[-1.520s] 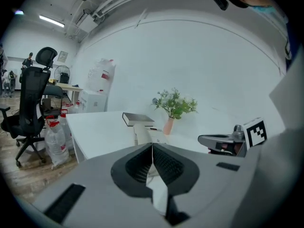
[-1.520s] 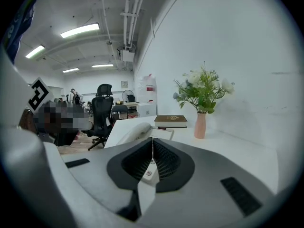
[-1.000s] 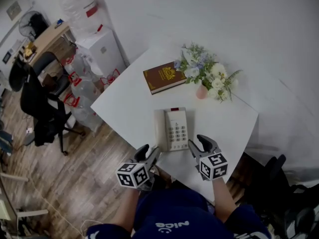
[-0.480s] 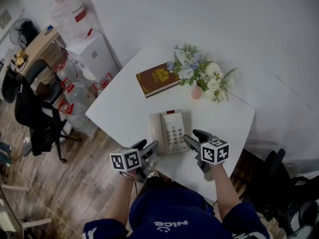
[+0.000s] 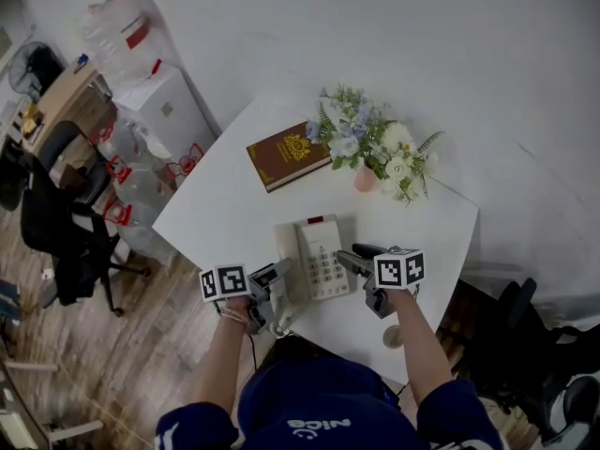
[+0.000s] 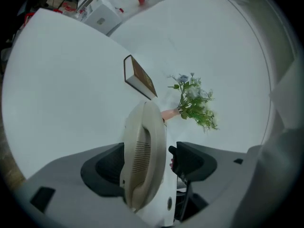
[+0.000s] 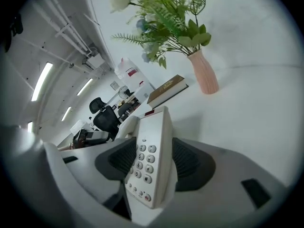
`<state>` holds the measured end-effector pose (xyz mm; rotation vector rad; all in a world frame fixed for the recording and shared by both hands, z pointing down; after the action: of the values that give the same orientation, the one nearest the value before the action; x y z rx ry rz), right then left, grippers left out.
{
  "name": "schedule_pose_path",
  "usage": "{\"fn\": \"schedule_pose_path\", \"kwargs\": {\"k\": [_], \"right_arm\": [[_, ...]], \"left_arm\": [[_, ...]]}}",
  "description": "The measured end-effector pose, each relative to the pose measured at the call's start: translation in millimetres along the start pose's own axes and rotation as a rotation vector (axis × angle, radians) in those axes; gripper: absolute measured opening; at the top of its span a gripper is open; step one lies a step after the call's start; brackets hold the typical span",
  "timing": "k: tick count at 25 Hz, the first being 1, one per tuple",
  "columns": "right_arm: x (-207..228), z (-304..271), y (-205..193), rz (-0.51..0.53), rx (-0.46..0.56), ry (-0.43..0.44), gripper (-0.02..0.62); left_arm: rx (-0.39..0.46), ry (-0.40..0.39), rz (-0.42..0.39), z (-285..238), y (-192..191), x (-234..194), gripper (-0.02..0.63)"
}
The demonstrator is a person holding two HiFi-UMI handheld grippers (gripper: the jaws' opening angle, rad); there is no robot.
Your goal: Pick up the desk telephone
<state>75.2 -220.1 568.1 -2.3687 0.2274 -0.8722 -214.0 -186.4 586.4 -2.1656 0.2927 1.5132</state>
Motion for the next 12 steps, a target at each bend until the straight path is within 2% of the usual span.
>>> {"fn": "schedule_pose_path", "kwargs": {"k": [5,8,12], "right_arm": [[8.4,-8.5,1.4,-0.074,-0.061,0.045,0.245],[14.8,-14.5,0.6,-0.078,-0.1,0.036,0.246],[16.1,-23.4,3.1,-0.127,-0.131,0.074,0.247]], "left_arm": [[-0.026,-0.004,0.027,-8.3,8.8,-15.8,0.348],[-0.067,-0.046,0.027,-15.0,10.5,-20.3,0.352],[-0.122,-0.075,0.026,-24.1,12.1,-24.5,0.356]]}}
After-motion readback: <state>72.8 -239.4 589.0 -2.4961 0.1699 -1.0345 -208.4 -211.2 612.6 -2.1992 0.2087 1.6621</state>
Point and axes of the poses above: the fingertips, and each gripper's own axes: z backward along the fingers, x to its right, y out of its top, the point moved 9 cm from there along z, backward along the fingers, and after that the axes turned 8 degrees about -y, right-handed, at the moved point
